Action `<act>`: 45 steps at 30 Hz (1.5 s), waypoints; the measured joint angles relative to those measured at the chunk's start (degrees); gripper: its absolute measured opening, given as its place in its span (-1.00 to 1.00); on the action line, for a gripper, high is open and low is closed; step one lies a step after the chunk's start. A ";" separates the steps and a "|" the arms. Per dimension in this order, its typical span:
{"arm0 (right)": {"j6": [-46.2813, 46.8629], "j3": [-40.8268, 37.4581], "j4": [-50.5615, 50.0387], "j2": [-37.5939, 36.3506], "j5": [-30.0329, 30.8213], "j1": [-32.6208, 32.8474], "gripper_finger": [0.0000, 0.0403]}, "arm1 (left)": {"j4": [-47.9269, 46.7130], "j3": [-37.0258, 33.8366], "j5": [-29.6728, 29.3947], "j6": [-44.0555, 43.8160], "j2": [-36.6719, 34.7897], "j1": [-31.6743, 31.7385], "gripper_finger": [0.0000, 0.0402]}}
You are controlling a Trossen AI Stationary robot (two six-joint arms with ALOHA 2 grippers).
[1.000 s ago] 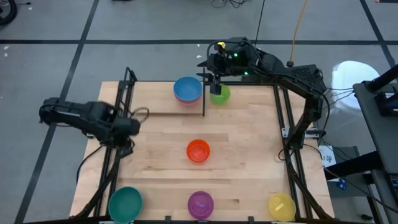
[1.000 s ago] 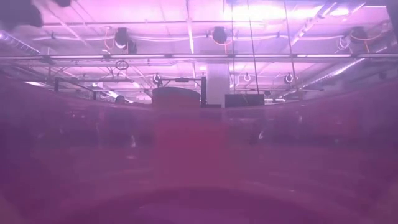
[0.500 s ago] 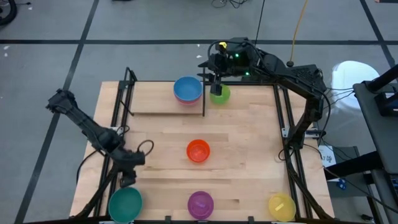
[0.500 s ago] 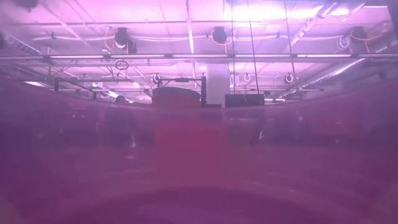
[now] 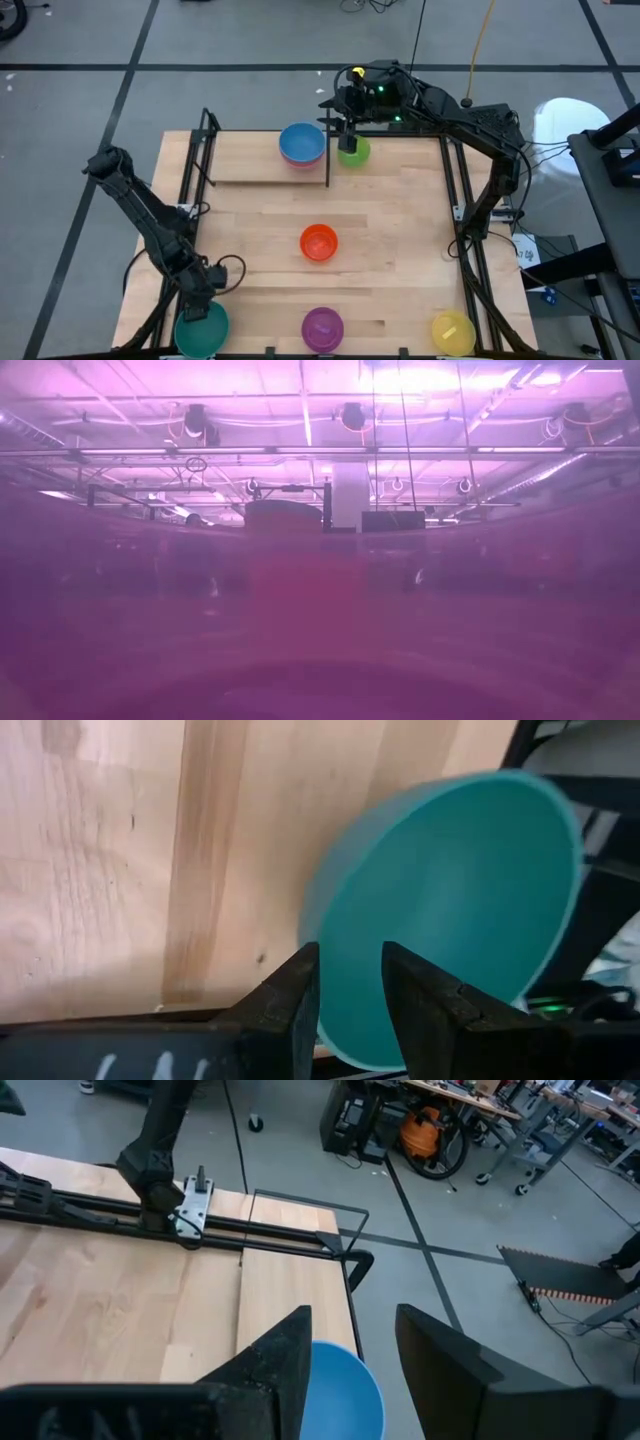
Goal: Place and stack bowls onto a shelf
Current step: Stack the dark green bowl on the blue bowl on the shelf
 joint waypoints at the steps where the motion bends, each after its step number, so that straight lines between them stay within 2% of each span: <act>1: 0.00 0.00 0.00 0.00 0.00 0.00 -0.30 | 0.00 0.00 -0.14 -0.01 0.54 -0.30 -0.43; 9: 0.02 0.00 0.00 0.02 0.00 0.00 -0.30 | -0.09 0.00 -1.97 -0.25 2.52 -0.96 -0.43; 18: 1.58 0.00 0.02 0.03 0.00 -0.02 -0.30 | -0.10 0.35 -1.71 -4.52 2.36 -0.94 -0.43; 29: 1.71 0.00 0.00 0.04 0.00 -0.02 -0.30 | -2.13 -0.59 -5.55 -2.56 2.36 -0.92 -0.43; 37: 1.69 0.00 0.00 0.04 0.00 -0.02 -0.30 | 3.31 -3.31 -4.53 -2.54 2.36 -0.92 -0.43; 42: 1.55 0.00 0.00 0.04 0.00 -0.02 -0.30 | 3.27 -3.32 -5.78 -2.40 2.36 -0.92 -0.43; 45: 1.53 0.00 0.00 0.04 0.00 -0.02 -0.30 | 3.08 -3.32 -6.00 -3.93 2.36 -0.92 -0.51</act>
